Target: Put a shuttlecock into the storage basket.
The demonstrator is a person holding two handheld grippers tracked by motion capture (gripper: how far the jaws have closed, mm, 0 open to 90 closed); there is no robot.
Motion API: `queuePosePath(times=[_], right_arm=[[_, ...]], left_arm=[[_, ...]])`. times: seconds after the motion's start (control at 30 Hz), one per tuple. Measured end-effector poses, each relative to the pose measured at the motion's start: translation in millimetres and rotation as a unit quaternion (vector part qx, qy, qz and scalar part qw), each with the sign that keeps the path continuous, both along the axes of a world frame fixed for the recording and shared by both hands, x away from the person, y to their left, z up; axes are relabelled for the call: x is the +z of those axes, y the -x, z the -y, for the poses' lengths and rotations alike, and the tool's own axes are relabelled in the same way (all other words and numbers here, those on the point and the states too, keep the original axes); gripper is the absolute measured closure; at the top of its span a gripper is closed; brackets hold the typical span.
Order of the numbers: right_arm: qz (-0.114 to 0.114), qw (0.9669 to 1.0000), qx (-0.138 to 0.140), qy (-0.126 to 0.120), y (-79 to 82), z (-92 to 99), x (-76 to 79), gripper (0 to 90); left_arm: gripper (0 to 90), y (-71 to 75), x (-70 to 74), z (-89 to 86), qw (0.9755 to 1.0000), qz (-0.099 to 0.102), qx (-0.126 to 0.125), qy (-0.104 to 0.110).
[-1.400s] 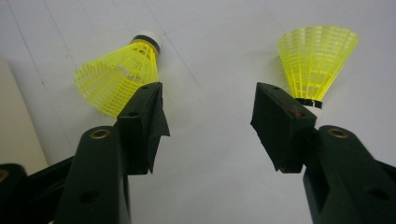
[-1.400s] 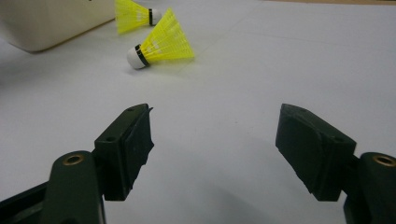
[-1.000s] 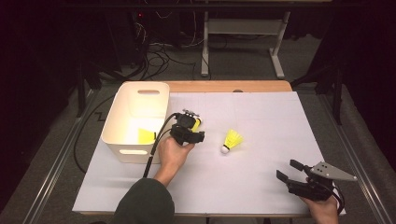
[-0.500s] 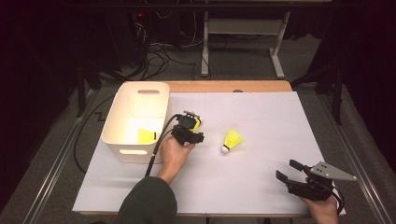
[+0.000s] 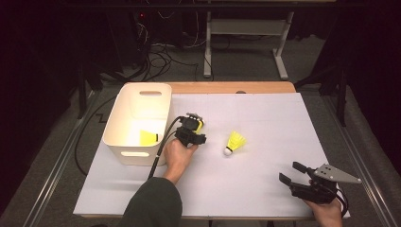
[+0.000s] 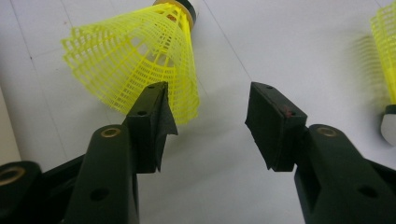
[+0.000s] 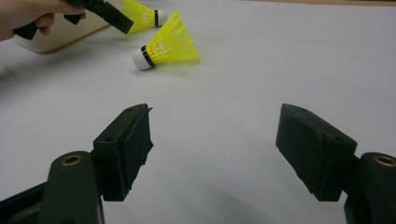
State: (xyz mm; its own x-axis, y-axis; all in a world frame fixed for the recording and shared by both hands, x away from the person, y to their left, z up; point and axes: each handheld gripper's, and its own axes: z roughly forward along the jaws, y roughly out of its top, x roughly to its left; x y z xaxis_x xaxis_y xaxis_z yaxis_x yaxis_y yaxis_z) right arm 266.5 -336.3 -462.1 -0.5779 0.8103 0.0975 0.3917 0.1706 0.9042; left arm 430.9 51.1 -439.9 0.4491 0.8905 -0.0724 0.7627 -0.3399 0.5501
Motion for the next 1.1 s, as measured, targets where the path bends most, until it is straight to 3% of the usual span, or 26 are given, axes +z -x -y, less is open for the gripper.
queuePosePath(times=[0.43, 1.1], right_arm=[[-0.002, 1.0000, -0.001, 0.000, -0.5, -0.2, -0.5, 26.9], [-0.008, 1.0000, 0.000, 0.005, -1.5, -0.9, -1.4, 27.0]], left_arm=[[59.9, -6.8, -9.2, 1.7, 0.9999, -0.011, 0.002, 0.005], [82.5, -8.7, -10.9, 1.3, 1.0000, -0.007, -0.003, 0.000]])
